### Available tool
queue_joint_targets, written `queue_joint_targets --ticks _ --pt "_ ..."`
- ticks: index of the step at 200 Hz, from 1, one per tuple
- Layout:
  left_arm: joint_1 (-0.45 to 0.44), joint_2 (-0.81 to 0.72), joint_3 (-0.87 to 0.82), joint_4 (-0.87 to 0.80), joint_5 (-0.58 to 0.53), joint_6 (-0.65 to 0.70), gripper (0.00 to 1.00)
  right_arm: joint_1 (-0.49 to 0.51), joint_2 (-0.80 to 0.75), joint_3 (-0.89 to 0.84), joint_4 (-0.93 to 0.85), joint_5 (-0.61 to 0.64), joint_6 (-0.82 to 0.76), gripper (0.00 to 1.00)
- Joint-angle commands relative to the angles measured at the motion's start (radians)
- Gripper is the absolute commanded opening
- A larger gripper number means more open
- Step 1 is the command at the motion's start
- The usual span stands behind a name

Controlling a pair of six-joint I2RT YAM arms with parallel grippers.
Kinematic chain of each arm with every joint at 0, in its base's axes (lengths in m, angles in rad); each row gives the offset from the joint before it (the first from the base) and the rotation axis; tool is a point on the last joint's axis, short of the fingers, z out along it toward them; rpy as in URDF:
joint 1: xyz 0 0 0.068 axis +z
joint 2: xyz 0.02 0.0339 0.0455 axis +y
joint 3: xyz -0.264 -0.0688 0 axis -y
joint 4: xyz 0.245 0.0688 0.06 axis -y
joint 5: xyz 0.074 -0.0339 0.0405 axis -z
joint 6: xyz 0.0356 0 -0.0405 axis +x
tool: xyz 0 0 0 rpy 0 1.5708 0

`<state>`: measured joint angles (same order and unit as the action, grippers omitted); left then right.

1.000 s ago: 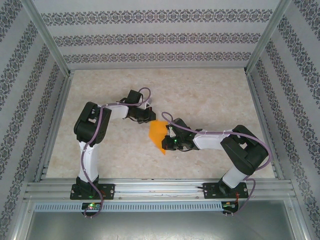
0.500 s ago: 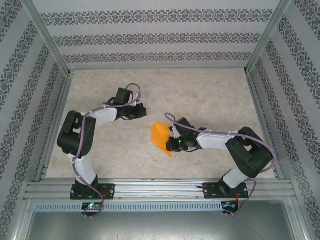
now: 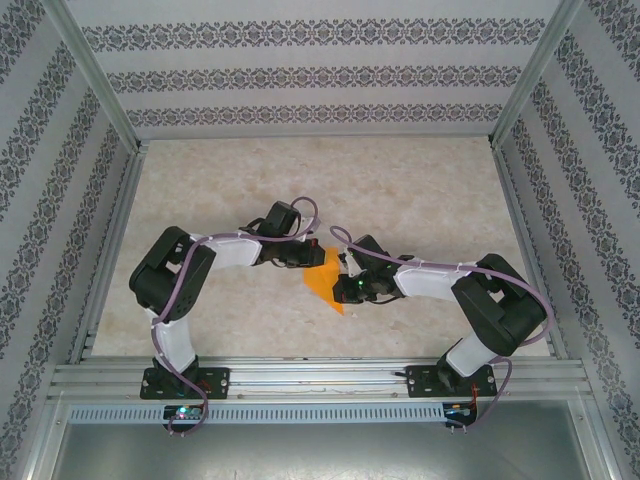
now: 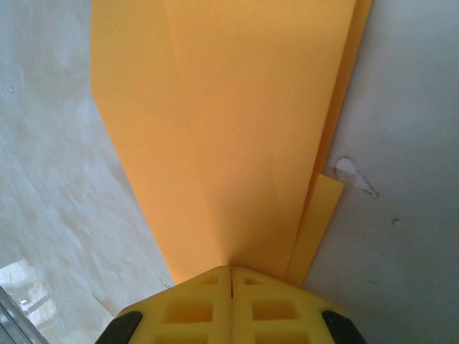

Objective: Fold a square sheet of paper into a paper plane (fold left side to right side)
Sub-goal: Fourth fold the wing at the center of the table.

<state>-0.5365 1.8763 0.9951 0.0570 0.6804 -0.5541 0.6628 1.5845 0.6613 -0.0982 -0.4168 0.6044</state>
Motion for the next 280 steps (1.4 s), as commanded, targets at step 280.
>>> queue_joint_targets --ticks 280 --pt "-0.004 0.098 0.011 -0.091 -0.09 0.014 0.0 -0.001 0.057 0.072 0.107 -0.042 0.091 0.0"
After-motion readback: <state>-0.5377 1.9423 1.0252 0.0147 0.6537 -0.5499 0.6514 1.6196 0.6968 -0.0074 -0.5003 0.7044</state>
